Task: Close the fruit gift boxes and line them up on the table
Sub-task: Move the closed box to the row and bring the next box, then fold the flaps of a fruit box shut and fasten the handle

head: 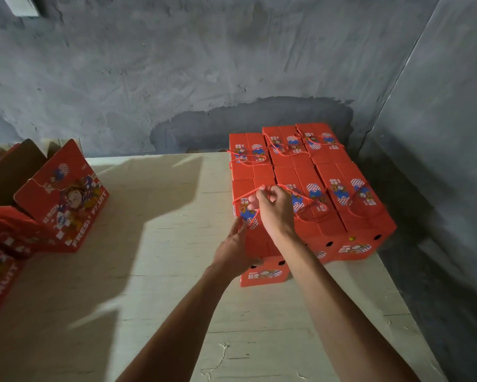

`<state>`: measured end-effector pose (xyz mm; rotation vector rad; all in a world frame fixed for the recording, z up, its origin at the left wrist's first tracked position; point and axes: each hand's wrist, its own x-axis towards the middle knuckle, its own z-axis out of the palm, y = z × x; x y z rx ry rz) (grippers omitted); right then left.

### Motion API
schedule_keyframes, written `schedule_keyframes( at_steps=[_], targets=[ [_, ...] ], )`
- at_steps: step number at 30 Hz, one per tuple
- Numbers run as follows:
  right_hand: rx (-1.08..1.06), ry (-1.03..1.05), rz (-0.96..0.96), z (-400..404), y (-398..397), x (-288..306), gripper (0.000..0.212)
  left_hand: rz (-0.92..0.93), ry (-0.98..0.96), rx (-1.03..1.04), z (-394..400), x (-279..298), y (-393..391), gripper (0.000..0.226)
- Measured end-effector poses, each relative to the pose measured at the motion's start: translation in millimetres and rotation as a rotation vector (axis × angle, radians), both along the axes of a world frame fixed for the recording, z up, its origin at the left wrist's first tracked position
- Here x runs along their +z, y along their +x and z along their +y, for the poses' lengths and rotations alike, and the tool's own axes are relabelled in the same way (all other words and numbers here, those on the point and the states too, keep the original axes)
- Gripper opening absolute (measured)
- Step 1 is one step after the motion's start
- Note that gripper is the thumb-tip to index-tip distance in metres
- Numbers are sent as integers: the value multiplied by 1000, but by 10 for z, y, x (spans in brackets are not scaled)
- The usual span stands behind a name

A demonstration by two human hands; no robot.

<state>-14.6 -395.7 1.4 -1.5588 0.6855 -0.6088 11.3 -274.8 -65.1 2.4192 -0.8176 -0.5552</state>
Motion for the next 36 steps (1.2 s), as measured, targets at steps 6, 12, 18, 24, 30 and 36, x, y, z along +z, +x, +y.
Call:
schedule_keyframes(
  at_steps=[6, 12, 18, 24, 30, 36],
  targets=[
    [-33, 10, -2, -160, -34, -26, 18, 12, 20, -5, -86, -44, 111, 127],
    [-53, -88, 221, -182, -201, 46, 36, 47, 117, -27, -115, 167, 81, 121],
    [48, -164, 383, 40, -567, 95, 39, -13, -63, 173, -94, 427, -390, 52],
    [107, -173, 244, 574, -810, 194, 42, -67, -254, 344, 450, 649, -579, 47],
    [287, -160, 167, 1622, -829, 152, 29, -100, -327, 594, 1625, 699, -856, 36],
    [621, -157, 141, 3072, -753, 2, 35, -111, -369, 880, 2924, 717, -1217, 24]
  ],
)
